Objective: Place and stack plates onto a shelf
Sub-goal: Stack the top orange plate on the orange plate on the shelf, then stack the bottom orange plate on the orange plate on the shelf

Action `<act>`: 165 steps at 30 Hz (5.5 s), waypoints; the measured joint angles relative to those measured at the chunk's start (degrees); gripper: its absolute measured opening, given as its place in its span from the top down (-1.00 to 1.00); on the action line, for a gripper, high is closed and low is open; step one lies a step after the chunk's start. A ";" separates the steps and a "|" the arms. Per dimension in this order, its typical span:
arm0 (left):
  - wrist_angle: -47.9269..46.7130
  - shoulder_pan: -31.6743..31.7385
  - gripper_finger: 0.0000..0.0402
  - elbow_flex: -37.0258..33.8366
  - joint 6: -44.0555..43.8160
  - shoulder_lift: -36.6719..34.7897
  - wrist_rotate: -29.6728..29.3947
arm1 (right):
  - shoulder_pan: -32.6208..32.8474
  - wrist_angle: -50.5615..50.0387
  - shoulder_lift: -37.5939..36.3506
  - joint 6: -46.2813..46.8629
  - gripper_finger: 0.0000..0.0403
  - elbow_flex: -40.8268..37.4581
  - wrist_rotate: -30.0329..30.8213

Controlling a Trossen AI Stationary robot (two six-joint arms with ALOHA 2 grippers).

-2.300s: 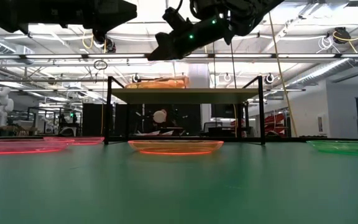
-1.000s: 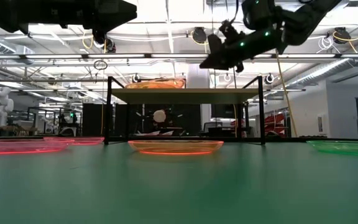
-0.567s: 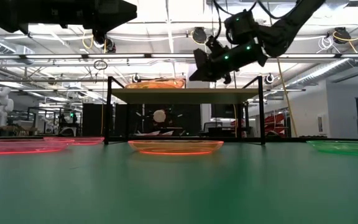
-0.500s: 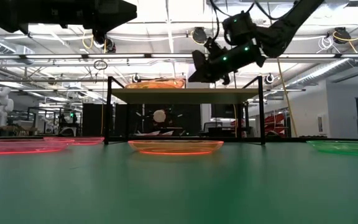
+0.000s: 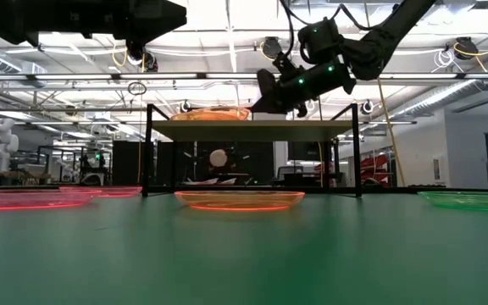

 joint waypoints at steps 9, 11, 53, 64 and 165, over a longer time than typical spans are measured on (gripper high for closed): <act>0.00 0.00 0.48 0.00 0.01 0.00 -0.02 | 0.04 -0.26 0.04 0.75 1.00 0.00 -0.25; 0.02 0.00 0.48 0.00 0.01 0.00 -0.02 | 0.02 0.19 0.04 0.75 1.00 0.00 -0.22; 0.07 0.00 0.48 0.00 1.66 0.00 -0.03 | 0.76 -1.29 0.42 -0.18 1.00 0.81 0.13; 0.15 0.01 0.48 0.00 1.64 0.00 -0.02 | 2.30 -8.45 0.39 -4.01 1.00 4.33 0.06; -75.73 -44.02 0.48 18.89 -44.83 20.31 -0.32 | 21.31 -7.79 -82.36 -5.24 1.00 -51.60 5.72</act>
